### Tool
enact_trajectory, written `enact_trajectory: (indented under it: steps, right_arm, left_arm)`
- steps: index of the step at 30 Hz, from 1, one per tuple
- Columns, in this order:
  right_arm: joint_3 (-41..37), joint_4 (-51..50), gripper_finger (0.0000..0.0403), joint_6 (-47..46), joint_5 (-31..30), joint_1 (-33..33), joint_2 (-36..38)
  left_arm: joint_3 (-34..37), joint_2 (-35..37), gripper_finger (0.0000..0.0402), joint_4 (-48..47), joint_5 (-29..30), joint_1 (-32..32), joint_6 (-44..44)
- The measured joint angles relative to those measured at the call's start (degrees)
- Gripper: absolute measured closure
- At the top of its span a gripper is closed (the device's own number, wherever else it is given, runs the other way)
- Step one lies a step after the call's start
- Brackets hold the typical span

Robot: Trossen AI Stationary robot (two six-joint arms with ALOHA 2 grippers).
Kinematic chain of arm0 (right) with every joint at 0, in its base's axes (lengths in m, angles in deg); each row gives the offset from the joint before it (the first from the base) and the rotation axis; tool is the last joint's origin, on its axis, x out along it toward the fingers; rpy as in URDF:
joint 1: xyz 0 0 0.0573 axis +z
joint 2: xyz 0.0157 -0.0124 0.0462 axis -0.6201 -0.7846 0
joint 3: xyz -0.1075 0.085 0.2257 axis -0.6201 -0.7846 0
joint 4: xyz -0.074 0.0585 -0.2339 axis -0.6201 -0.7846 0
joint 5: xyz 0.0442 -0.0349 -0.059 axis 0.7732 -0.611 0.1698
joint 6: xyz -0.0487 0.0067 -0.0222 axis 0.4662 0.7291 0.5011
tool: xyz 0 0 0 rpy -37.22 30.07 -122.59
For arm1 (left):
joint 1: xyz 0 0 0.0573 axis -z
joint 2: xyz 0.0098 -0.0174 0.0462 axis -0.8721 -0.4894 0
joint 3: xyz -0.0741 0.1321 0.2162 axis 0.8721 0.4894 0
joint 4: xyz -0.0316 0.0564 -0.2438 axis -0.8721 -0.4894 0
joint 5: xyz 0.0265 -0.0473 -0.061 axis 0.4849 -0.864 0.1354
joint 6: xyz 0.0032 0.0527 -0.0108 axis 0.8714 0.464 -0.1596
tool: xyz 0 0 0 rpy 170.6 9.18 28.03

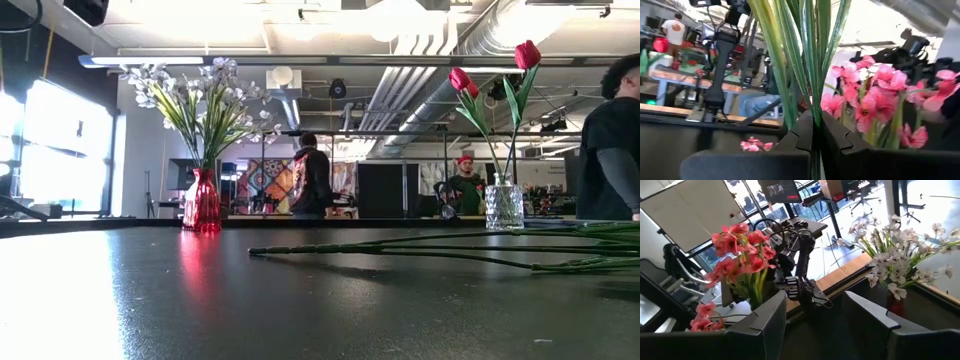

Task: Sort flowers into vase by color
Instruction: Put the top pink flowers into the violet vase

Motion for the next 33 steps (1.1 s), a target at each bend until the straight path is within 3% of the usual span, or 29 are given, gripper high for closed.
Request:
enact_trajectory:
  steps: [13,21,33]
  right_arm:
    - [0.0,-2.58,0.022,-2.99,-5.84,3.18,0.0]
    - [0.0,-2.82,0.022,-3.94,-8.77,5.18,0.02]
    - [0.0,-2.82,0.022,-7.63,-9.4,6.42,0.02]
  left_arm:
    - [0.49,0.02,0.0401,5.79,0.23,3.1,3.65]
    - [0.49,-1.03,0.0401,1.31,-0.79,3.08,-0.28]
    - [0.49,-6.63,0.0401,1.2,-0.64,4.67,2.09]
